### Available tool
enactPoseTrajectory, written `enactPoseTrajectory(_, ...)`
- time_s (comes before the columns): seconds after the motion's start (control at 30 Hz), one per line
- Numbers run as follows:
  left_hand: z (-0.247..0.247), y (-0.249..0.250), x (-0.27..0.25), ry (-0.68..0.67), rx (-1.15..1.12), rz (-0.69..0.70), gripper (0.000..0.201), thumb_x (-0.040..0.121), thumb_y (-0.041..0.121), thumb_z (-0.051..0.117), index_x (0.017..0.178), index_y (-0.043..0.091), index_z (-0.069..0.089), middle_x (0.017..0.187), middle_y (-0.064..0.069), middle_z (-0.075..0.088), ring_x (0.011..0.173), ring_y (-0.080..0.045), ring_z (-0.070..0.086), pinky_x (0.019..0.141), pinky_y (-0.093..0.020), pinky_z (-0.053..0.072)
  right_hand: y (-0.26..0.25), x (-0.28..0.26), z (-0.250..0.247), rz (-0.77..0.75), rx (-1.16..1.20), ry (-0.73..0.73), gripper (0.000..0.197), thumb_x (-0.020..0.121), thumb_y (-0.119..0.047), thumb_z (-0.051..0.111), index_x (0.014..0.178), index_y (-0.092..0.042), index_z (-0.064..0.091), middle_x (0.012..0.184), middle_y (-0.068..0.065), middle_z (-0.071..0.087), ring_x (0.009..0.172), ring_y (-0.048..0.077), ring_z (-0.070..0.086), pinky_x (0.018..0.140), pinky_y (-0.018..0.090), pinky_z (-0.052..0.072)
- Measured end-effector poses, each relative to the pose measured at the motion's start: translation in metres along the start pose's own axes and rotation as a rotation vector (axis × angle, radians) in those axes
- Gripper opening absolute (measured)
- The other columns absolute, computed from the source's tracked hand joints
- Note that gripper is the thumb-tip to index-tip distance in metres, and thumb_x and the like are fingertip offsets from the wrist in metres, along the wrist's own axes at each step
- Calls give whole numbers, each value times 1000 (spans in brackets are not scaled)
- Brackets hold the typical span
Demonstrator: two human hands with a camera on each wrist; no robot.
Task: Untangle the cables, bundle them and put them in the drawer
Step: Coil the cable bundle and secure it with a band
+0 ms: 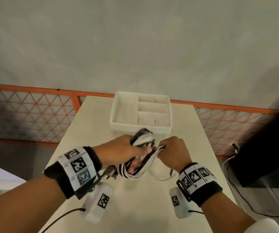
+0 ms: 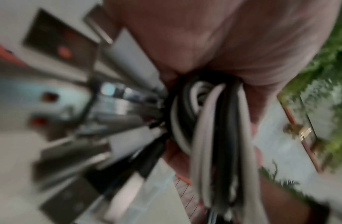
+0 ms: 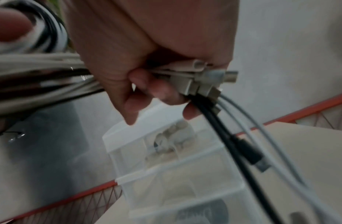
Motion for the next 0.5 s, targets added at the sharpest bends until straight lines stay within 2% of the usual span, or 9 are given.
enactPoseTrajectory(0.07,8,-8,5,43,152,-44,35,89,43,67,71,13,60,54,-3,59,51,-18,58,70,-33,53,-2,0,-13,38,-31,62,20,70,-25,55,61,-11,66,63,8,64,72,32,61,60,31,51)
enactPoseTrajectory(0.13,9,-17,9,95,186,-87,38,80,48,73,61,19,58,52,-3,61,51,-15,57,74,-32,53,-4,-2,-23,84,-44,112,16,73,-15,55,58,-13,61,68,7,63,72,30,58,61,30,50)
enactPoseTrajectory(0.2,12,-19,12,115,153,-102,35,74,47,79,65,17,63,55,-4,64,51,-14,58,70,-29,51,-6,-7,-29,104,-46,150,18,72,-13,52,55,-17,52,69,5,59,69,28,53,59,28,42)
enactPoseTrajectory(0.33,10,-14,17,204,27,-62,23,77,25,79,85,5,70,60,-2,67,50,-14,61,58,-23,52,-16,-15,-36,91,-34,183,24,69,-9,53,52,-19,39,57,0,43,53,21,38,49,25,27)
enactPoseTrajectory(0.4,10,-12,18,227,1,-44,19,78,19,78,88,5,71,61,-4,67,53,-15,61,60,-24,52,-19,-17,-33,76,-42,168,31,68,-9,56,54,-24,33,56,-3,39,54,19,36,47,24,23)
enactPoseTrajectory(0.5,5,-12,20,301,-8,-42,13,75,14,78,86,14,72,67,1,68,63,-14,62,66,-24,50,-26,-17,-31,-1,-29,155,29,70,-11,61,51,-17,41,52,1,46,53,25,44,46,27,27)
Point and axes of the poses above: each hand's wrist, its own x-axis towards the middle knuckle, its own z-axis out of the palm, y = z × x, the point moved 10 cm from there along x, towards the middle knuckle
